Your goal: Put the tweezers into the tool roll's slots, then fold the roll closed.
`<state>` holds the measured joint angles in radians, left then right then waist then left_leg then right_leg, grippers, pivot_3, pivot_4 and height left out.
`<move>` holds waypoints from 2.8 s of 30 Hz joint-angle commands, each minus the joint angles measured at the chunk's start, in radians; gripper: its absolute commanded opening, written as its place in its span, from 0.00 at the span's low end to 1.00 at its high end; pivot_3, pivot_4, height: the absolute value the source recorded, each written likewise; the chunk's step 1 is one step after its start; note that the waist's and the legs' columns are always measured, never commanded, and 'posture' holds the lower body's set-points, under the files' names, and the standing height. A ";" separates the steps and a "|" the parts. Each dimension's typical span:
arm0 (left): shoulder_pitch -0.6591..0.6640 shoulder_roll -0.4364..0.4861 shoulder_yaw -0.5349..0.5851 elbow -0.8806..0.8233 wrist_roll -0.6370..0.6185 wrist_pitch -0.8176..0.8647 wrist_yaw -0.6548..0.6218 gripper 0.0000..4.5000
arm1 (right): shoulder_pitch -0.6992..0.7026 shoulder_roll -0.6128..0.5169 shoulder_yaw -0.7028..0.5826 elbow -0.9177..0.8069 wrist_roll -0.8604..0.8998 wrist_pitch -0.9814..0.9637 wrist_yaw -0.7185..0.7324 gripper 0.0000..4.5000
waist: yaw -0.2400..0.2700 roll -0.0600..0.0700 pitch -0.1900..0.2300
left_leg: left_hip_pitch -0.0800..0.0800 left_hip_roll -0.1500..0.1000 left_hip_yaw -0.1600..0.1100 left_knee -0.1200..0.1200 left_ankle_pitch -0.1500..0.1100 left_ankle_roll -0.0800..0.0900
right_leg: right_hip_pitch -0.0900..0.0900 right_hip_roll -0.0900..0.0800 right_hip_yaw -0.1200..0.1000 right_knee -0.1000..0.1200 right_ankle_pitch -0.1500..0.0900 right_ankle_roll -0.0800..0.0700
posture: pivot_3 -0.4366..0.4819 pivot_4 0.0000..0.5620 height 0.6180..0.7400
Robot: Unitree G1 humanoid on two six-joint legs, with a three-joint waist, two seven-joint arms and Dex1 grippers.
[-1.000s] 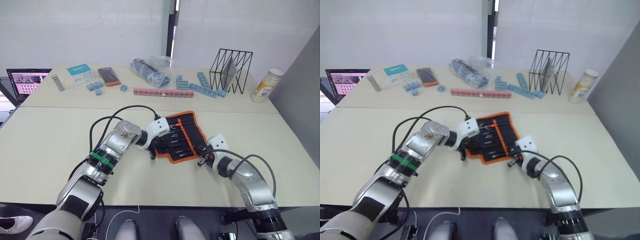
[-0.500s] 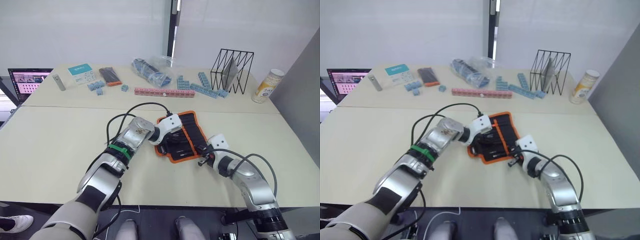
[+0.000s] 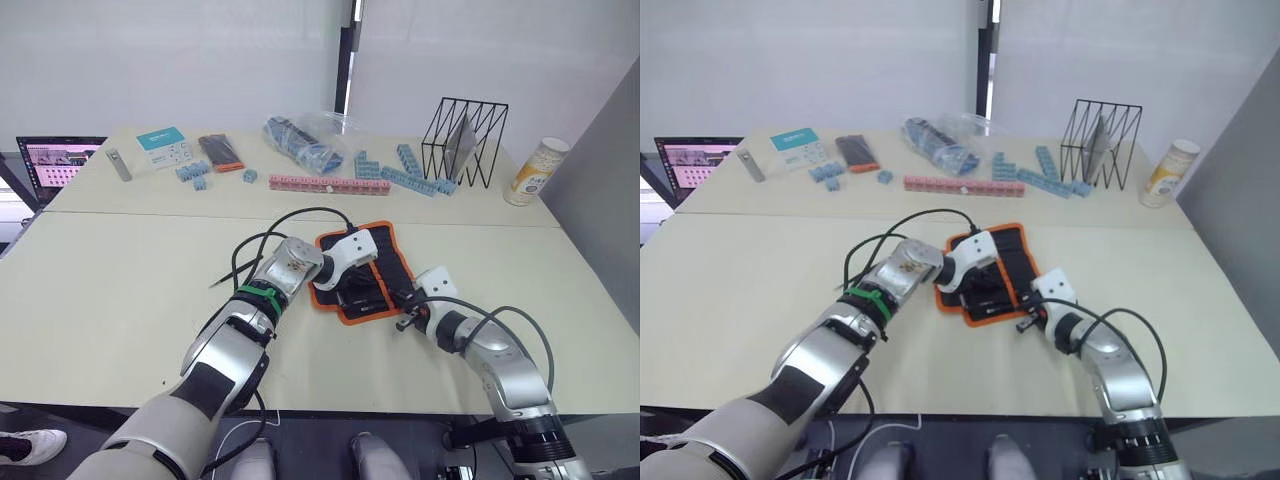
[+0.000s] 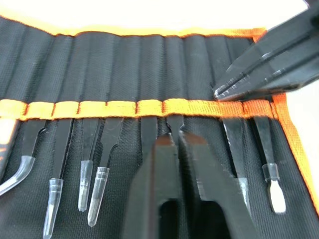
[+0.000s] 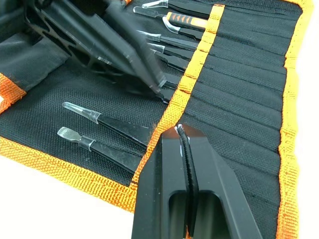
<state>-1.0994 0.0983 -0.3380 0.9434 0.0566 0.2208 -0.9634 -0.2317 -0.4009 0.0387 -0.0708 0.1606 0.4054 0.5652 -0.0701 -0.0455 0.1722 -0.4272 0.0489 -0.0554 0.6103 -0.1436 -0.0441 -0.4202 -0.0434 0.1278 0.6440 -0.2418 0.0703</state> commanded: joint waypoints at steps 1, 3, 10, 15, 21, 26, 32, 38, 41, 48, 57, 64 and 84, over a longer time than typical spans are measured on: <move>0.031 0.050 0.028 -0.149 -0.025 0.086 -0.058 0.43 | 0.001 -0.006 0.023 0.013 -0.003 0.012 0.018 0.00 | -0.003 0.000 0.000 | 0.000 0.000 0.000 -0.001 0.000 0.000 | 0.000 0.000 0.000 0.000 0.000 0.000 | 0.48 0.27 1.00; 0.068 0.101 0.028 -0.237 -0.024 0.138 -0.081 0.58 | -0.011 -0.009 0.028 0.029 -0.006 0.007 0.027 0.00 | -0.007 0.001 0.000 | 0.002 0.000 0.000 -0.003 0.000 0.000 | 0.000 0.000 0.000 0.000 -0.001 -0.001 | 0.48 0.27 1.00; 0.171 0.273 0.203 -0.541 -0.137 0.324 -0.062 0.98 | -0.053 -0.005 0.041 0.093 -0.012 -0.019 0.048 0.00 | -0.016 0.001 0.001 | 0.002 0.001 0.000 -0.001 0.000 0.000 | 0.000 0.000 0.000 0.002 -0.001 -0.001 | 0.48 0.27 1.00; 0.284 0.351 0.371 -0.646 -0.189 0.214 0.049 0.98 | -0.074 0.006 0.051 0.129 -0.016 -0.040 0.051 0.00 | -0.016 0.002 0.000 | 0.003 0.001 -0.001 -0.001 0.000 0.000 | 0.002 0.000 0.000 0.002 -0.001 -0.001 | 0.48 0.27 1.00; 0.500 0.509 0.552 -0.761 -0.288 0.195 0.042 0.98 | -0.106 0.011 0.074 0.193 -0.021 -0.073 0.085 0.00 | -0.027 0.001 0.001 | 0.004 0.002 -0.001 -0.002 0.000 0.000 | 0.001 0.001 -0.001 0.003 -0.001 -0.002 | 0.48 0.27 1.00; 0.698 0.569 0.674 -0.918 -0.373 0.212 0.049 0.98 | -0.138 0.022 0.089 0.248 -0.027 -0.102 0.110 0.00 | -0.026 0.001 0.001 | 0.005 0.002 0.000 -0.001 0.000 0.000 | 0.002 0.000 -0.001 0.003 -0.001 -0.002 | 0.48 0.27 1.00; 0.977 0.568 0.858 -1.029 -0.473 0.224 0.091 0.98 | -0.185 0.043 0.106 0.314 -0.040 -0.132 0.137 0.00 | -0.044 0.001 0.000 | 0.008 0.005 0.003 -0.004 0.000 0.000 | 0.001 0.001 -0.001 0.003 -0.001 -0.006 | 0.48 0.27 1.00; 1.203 0.499 0.970 -1.102 -0.530 0.149 0.118 0.98 | -0.211 0.054 0.112 0.355 -0.048 -0.154 0.154 0.00 | -0.045 0.001 0.000 | 0.008 0.005 0.003 -0.003 0.000 0.000 | 0.001 0.000 -0.002 0.003 -0.005 -0.013 | 0.48 0.27 1.00; 1.259 0.482 1.017 -1.115 -0.563 0.131 0.140 0.98 | -0.218 0.056 0.110 0.365 -0.052 -0.157 0.159 0.00 | -0.044 0.000 0.000 | 0.008 0.005 0.003 -0.003 0.000 0.000 | 0.001 0.000 -0.002 0.003 -0.005 -0.014 | 0.48 0.27 1.00; 1.341 0.454 1.033 -1.147 -0.599 0.089 0.163 0.98 | -0.221 0.048 0.109 0.371 -0.059 -0.164 0.177 0.00 | -0.046 0.000 0.000 | 0.008 0.005 0.004 -0.003 -0.001 -0.002 | 0.000 0.000 -0.002 0.003 -0.006 -0.015 | 0.48 0.27 1.00; 1.321 0.504 0.982 -1.154 -0.643 0.118 0.107 0.98 | -0.210 0.041 0.102 0.349 -0.061 -0.160 0.180 0.00 | -0.047 0.000 0.000 | 0.007 0.005 0.003 -0.004 -0.003 -0.004 | 0.000 0.000 -0.002 0.002 -0.006 -0.015 | 0.48 0.27 1.00; 1.217 0.629 0.845 -1.039 -0.583 0.107 0.005 0.98 | -0.180 0.040 0.098 0.311 -0.057 -0.143 0.169 0.00 | -0.046 0.000 0.000 | 0.007 0.005 0.004 -0.004 -0.003 -0.005 | -0.001 0.000 -0.002 0.002 -0.006 -0.015 | 0.48 0.27 1.00; 0.599 0.614 0.407 -0.269 -0.236 -0.175 -0.100 0.65 | -0.108 0.032 0.065 0.192 -0.049 -0.074 0.110 0.00 | -0.020 0.000 0.000 | 0.006 0.004 0.002 -0.007 0.000 0.000 | -0.001 0.000 -0.004 0.002 -0.004 -0.008 | 0.48 0.27 1.00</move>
<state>-0.4863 0.7283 0.1065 0.6367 -0.2059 0.0675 -1.0394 -0.3645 -0.3656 0.0860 0.1192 0.1118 0.2992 0.6713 -0.0906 -0.0459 0.1721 -0.4213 0.0530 -0.0534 0.6040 -0.1438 -0.0442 -0.4206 -0.0431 0.1243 0.6462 -0.2460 0.0615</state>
